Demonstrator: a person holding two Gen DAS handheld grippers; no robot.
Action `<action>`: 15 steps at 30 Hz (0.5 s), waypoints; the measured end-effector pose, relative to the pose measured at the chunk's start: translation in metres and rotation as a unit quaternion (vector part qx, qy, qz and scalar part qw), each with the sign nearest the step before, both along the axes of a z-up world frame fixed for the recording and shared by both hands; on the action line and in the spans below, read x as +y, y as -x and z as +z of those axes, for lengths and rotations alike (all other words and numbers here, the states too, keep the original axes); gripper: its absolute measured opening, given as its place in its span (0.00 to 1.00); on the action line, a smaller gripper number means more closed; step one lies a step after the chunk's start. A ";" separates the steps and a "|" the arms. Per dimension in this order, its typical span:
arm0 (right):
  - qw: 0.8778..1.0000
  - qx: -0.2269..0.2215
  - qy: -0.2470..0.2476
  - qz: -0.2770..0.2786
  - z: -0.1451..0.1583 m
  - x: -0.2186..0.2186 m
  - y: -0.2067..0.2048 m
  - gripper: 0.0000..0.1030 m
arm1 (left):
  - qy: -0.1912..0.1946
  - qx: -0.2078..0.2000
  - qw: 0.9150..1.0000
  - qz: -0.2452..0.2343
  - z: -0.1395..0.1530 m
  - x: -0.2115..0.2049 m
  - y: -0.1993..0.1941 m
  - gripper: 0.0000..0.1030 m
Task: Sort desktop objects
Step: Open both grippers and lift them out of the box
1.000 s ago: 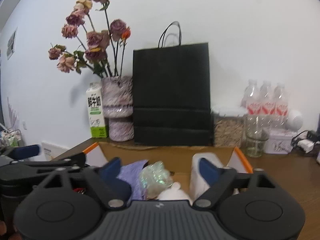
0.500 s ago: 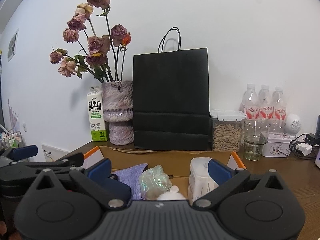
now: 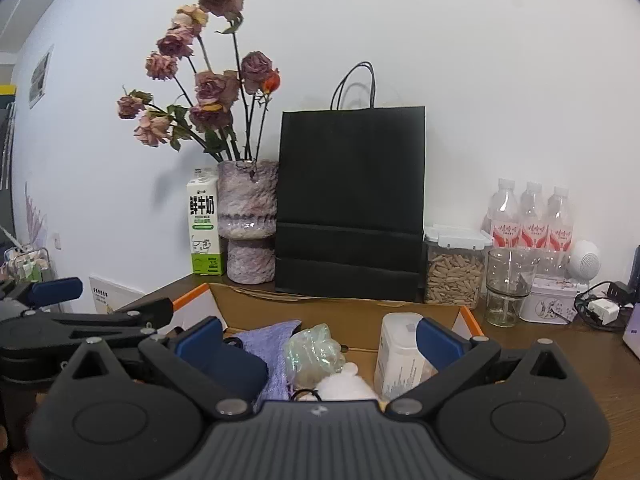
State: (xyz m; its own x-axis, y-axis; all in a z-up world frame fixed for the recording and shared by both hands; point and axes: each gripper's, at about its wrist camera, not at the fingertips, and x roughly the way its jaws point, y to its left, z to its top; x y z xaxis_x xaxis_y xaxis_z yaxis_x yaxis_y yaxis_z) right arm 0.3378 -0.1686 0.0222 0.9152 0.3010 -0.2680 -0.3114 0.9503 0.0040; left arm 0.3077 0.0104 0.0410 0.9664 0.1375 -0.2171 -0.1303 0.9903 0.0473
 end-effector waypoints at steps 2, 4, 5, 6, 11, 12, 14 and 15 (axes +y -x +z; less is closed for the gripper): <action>1.000 -0.004 0.009 0.003 -0.001 0.000 0.007 1.00 | 0.000 0.000 1.000 -0.006 -0.001 0.001 0.006 1.00; 0.999 -0.017 0.031 0.001 -0.006 0.001 0.016 1.00 | -0.001 -0.001 1.000 -0.009 -0.002 0.002 0.012 1.00; 0.999 -0.018 0.040 0.002 -0.008 0.001 0.021 1.00 | -0.001 -0.001 1.000 -0.011 -0.003 0.003 0.015 1.00; 0.999 -0.017 0.043 0.004 -0.011 -0.001 0.025 1.00 | -0.002 -0.001 1.000 -0.013 -0.003 0.004 0.019 1.00; 0.999 -0.006 0.041 0.010 -0.018 -0.013 0.046 1.00 | -0.004 0.002 1.000 -0.017 -0.010 0.008 0.035 1.00; 0.999 -0.003 0.041 0.012 -0.019 -0.014 0.049 1.00 | -0.006 0.003 1.000 -0.018 -0.012 0.008 0.038 1.00; 0.999 0.006 0.042 0.017 -0.023 -0.016 0.054 1.00 | -0.009 0.007 1.000 -0.018 -0.015 0.009 0.046 1.00; 0.999 0.011 0.044 0.020 -0.025 -0.017 0.057 1.00 | -0.009 0.009 1.000 -0.018 -0.017 0.010 0.049 1.00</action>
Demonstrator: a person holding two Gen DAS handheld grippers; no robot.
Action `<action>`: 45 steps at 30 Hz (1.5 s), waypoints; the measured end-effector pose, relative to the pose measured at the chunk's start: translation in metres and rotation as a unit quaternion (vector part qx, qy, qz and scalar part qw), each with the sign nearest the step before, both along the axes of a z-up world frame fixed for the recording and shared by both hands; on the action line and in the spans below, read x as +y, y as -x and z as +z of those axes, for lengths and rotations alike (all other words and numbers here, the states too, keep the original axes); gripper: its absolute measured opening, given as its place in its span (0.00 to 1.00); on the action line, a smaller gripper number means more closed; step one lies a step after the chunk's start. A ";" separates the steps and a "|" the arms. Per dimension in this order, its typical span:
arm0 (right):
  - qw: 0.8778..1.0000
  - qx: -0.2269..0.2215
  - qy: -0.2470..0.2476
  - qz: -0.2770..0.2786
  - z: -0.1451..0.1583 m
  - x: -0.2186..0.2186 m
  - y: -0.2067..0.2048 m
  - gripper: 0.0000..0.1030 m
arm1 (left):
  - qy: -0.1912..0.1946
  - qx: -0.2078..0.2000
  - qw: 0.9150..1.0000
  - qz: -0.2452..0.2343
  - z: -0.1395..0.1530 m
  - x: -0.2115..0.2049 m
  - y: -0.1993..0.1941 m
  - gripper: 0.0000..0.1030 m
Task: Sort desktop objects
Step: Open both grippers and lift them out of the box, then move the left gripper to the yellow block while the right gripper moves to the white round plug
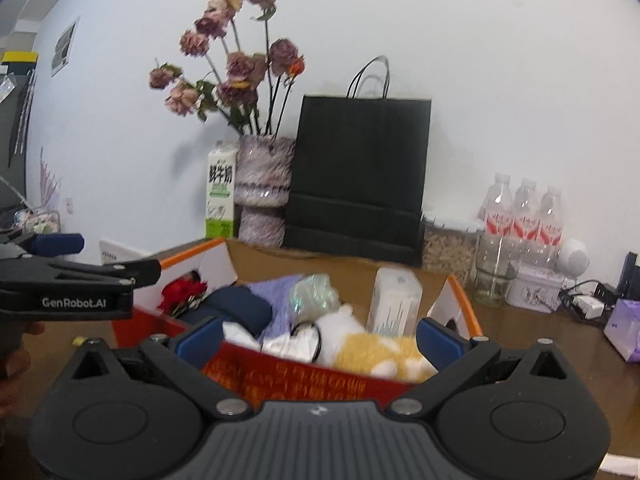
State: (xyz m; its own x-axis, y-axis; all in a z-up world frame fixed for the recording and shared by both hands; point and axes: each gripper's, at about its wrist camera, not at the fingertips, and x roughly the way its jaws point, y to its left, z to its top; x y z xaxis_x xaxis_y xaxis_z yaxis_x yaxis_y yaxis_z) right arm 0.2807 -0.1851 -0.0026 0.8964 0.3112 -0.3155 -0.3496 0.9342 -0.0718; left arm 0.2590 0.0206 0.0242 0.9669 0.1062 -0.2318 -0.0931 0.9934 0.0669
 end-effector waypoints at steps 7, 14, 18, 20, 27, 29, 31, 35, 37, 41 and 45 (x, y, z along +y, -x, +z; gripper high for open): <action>0.999 0.032 0.006 0.020 -0.012 0.000 0.016 1.00 | 0.022 0.016 0.999 0.016 -0.006 0.017 0.015 1.00; 0.997 0.072 0.003 0.041 -0.024 0.004 0.028 1.00 | 0.032 0.037 0.999 0.020 -0.011 0.029 0.028 1.00; 0.995 0.083 0.008 0.047 -0.028 0.009 0.035 1.00 | 0.026 0.057 0.998 0.018 -0.016 0.031 0.032 1.00; 0.995 0.086 0.007 0.049 -0.030 0.009 0.039 1.00 | 0.029 0.072 0.997 0.014 -0.018 0.034 0.034 1.00; 0.996 0.085 0.011 0.036 -0.030 0.007 0.047 1.00 | 0.030 0.098 0.995 0.009 -0.024 0.039 0.035 1.00; 0.996 0.087 0.004 0.018 -0.029 0.000 0.045 1.00 | 0.029 0.105 0.994 0.013 -0.026 0.039 0.033 1.00; 0.996 0.091 -0.002 -0.002 -0.028 -0.010 0.041 1.00 | 0.029 0.110 0.993 0.014 -0.028 0.040 0.032 1.00; 0.994 0.105 -0.008 -0.038 -0.032 -0.034 0.034 1.00 | 0.027 0.115 0.993 0.014 -0.028 0.040 0.030 1.00; 0.993 0.110 -0.005 -0.050 -0.035 -0.043 0.029 0.99 | 0.024 0.122 0.992 0.015 -0.030 0.039 0.028 1.00; 0.990 0.128 0.001 -0.050 -0.039 -0.056 0.014 0.85 | 0.018 0.135 0.990 0.019 -0.032 0.037 0.020 1.00; 0.989 0.141 0.008 -0.039 -0.041 -0.058 0.001 0.75 | 0.016 0.142 0.989 0.024 -0.033 0.036 0.014 1.00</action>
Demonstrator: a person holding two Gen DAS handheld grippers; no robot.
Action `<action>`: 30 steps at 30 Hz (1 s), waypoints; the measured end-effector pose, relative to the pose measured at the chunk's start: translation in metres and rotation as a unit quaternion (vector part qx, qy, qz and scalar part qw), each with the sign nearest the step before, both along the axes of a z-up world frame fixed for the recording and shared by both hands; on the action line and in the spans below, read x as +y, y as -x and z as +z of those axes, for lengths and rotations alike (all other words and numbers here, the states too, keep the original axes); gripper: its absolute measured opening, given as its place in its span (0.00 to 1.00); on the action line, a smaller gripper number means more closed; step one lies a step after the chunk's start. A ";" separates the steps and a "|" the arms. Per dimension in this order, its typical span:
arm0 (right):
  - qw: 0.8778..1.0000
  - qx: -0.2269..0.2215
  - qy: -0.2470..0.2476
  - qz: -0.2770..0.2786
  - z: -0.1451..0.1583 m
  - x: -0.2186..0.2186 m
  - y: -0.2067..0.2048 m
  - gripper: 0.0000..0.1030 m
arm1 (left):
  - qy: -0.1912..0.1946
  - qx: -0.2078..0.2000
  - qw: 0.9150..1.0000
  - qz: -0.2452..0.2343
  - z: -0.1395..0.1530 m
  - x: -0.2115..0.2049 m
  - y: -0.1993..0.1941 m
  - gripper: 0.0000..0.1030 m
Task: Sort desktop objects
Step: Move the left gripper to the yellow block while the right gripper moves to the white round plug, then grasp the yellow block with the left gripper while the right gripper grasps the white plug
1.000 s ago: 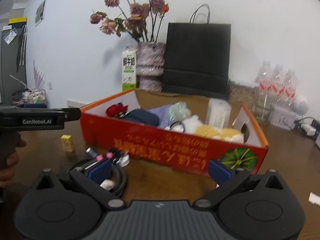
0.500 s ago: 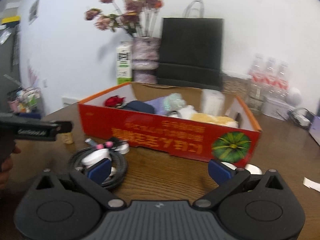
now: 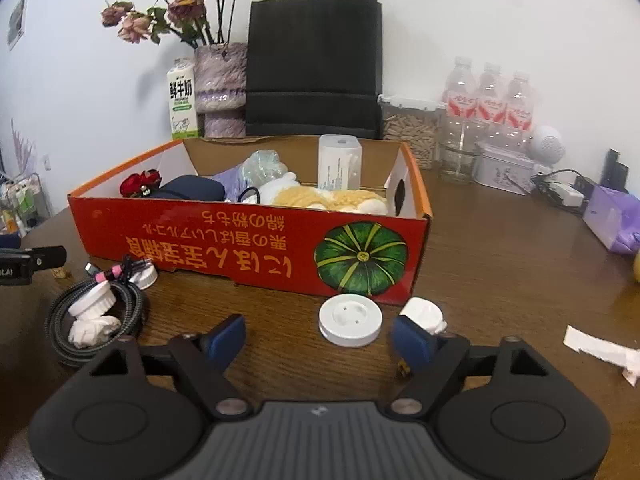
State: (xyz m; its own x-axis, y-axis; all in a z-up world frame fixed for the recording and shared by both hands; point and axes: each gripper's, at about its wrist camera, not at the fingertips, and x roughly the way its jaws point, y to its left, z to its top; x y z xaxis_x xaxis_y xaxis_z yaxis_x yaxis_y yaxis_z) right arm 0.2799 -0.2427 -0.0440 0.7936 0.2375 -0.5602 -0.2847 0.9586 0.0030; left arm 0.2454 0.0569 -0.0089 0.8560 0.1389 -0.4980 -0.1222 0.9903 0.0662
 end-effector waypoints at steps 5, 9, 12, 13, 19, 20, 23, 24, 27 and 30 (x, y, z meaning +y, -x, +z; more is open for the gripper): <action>1.000 0.011 0.013 -0.013 -0.003 0.003 -0.016 0.63 | 0.005 0.008 1.000 0.009 -0.001 0.000 -0.009 0.98; 1.000 0.018 0.010 -0.014 -0.005 0.005 -0.023 0.59 | 0.013 0.018 1.000 0.010 -0.003 0.002 -0.014 0.86; 1.000 0.023 0.007 -0.016 -0.006 0.005 -0.026 0.59 | 0.018 0.022 1.000 0.007 -0.004 0.002 -0.014 0.79; 1.000 0.025 0.006 -0.016 -0.007 0.005 -0.026 0.58 | 0.020 0.023 1.000 0.005 -0.005 0.002 -0.014 0.75; 0.999 0.029 0.002 -0.017 -0.007 0.006 -0.029 0.54 | 0.036 0.035 0.999 -0.004 -0.008 0.003 -0.017 0.49; 0.999 0.029 0.001 -0.016 -0.007 0.006 -0.028 0.52 | 0.038 0.036 0.999 -0.004 -0.008 0.003 -0.017 0.46; 1.000 0.026 0.000 -0.011 -0.007 0.007 -0.027 0.37 | 0.047 0.038 0.998 -0.009 -0.009 0.004 -0.017 0.23; 1.000 0.025 0.000 -0.009 -0.007 0.007 -0.026 0.37 | 0.048 0.037 0.998 -0.009 -0.009 0.004 -0.017 0.22; 1.000 0.024 -0.001 -0.004 -0.006 0.009 -0.023 0.37 | 0.052 0.032 0.998 -0.009 -0.008 0.005 -0.014 0.22; 1.000 0.010 0.000 -0.004 -0.003 0.010 -0.018 0.37 | 0.052 0.027 0.998 -0.008 -0.007 0.005 -0.013 0.22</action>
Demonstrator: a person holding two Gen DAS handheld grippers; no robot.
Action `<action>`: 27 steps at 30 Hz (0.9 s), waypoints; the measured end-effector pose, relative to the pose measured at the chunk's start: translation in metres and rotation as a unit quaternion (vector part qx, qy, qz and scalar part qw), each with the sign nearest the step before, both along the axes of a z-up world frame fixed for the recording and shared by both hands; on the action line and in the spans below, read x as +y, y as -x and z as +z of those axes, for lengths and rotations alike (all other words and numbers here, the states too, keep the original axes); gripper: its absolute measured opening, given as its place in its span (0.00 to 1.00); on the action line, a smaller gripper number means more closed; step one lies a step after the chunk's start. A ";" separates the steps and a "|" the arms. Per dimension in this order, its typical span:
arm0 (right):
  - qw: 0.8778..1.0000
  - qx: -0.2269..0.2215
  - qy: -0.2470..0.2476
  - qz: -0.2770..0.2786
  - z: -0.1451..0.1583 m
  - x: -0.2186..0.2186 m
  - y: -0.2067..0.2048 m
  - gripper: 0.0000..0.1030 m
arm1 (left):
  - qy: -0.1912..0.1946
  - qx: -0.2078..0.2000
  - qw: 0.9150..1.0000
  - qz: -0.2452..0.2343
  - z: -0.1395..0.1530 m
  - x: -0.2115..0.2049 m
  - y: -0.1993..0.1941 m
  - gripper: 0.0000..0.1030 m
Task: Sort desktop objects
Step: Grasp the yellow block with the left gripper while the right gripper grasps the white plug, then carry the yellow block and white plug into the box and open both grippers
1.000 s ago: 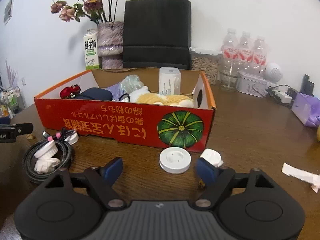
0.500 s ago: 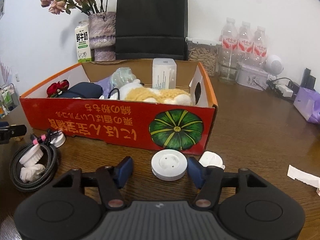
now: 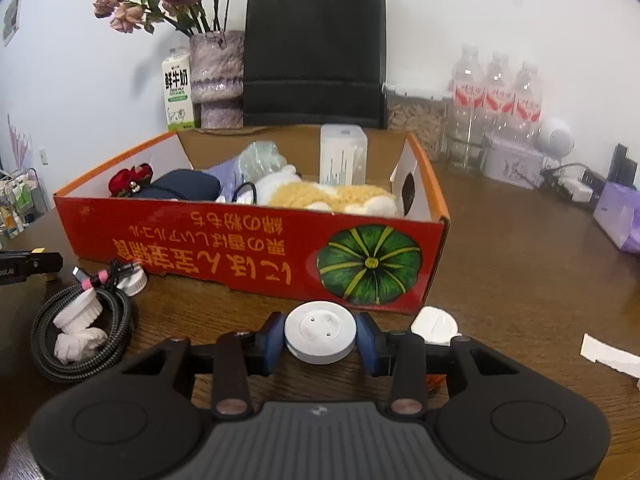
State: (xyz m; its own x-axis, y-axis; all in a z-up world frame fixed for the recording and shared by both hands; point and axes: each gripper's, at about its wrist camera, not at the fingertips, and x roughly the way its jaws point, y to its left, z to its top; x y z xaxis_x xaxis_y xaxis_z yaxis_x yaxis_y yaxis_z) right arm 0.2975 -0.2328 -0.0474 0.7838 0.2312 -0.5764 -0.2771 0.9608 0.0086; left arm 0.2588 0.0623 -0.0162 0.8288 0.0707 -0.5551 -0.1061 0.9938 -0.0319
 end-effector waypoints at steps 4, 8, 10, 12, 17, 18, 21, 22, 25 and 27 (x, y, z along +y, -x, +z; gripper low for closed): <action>1.000 -0.011 -0.004 0.004 0.002 0.001 0.006 0.37 | -0.002 -0.008 1.000 0.004 0.001 -0.001 0.002 0.22; 1.000 -0.026 0.004 0.006 0.004 0.006 0.012 0.37 | -0.003 -0.020 1.000 0.007 0.003 0.000 0.006 0.22; 0.999 -0.032 0.001 0.009 0.007 0.008 0.016 0.37 | -0.005 -0.026 1.000 0.007 0.005 -0.001 0.008 0.22; 0.999 -0.043 -0.005 0.010 0.010 0.009 0.019 0.37 | -0.011 -0.039 0.999 0.011 0.008 -0.002 0.012 0.22; 0.996 -0.086 -0.028 0.009 0.028 0.009 0.031 0.37 | -0.006 -0.066 0.998 0.011 0.023 -0.005 0.017 0.22; 0.995 -0.095 -0.034 0.009 0.033 0.009 0.032 0.37 | -0.004 -0.072 0.997 0.009 0.027 -0.007 0.018 0.22; 0.993 -0.114 -0.039 0.007 0.047 0.008 0.031 0.37 | -0.004 -0.090 0.996 0.003 0.040 -0.012 0.018 0.22; 0.992 -0.120 -0.039 0.005 0.051 0.007 0.029 0.37 | -0.004 -0.095 0.995 0.000 0.044 -0.014 0.016 0.22; 0.991 -0.130 -0.037 0.002 0.061 0.007 0.023 0.37 | -0.006 -0.112 0.994 -0.007 0.058 -0.022 0.010 0.22; 0.990 -0.137 -0.035 -0.002 0.067 0.007 0.017 0.37 | -0.010 -0.119 0.993 -0.008 0.064 -0.029 0.002 0.22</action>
State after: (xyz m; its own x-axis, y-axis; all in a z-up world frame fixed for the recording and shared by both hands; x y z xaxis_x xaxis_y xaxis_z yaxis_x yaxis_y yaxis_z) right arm 0.2810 -0.2257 0.0196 0.9094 0.2601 -0.3245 -0.2749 0.9615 0.0003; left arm 0.2573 0.0335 0.0481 0.9376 0.0645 -0.3417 -0.0812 0.9961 -0.0348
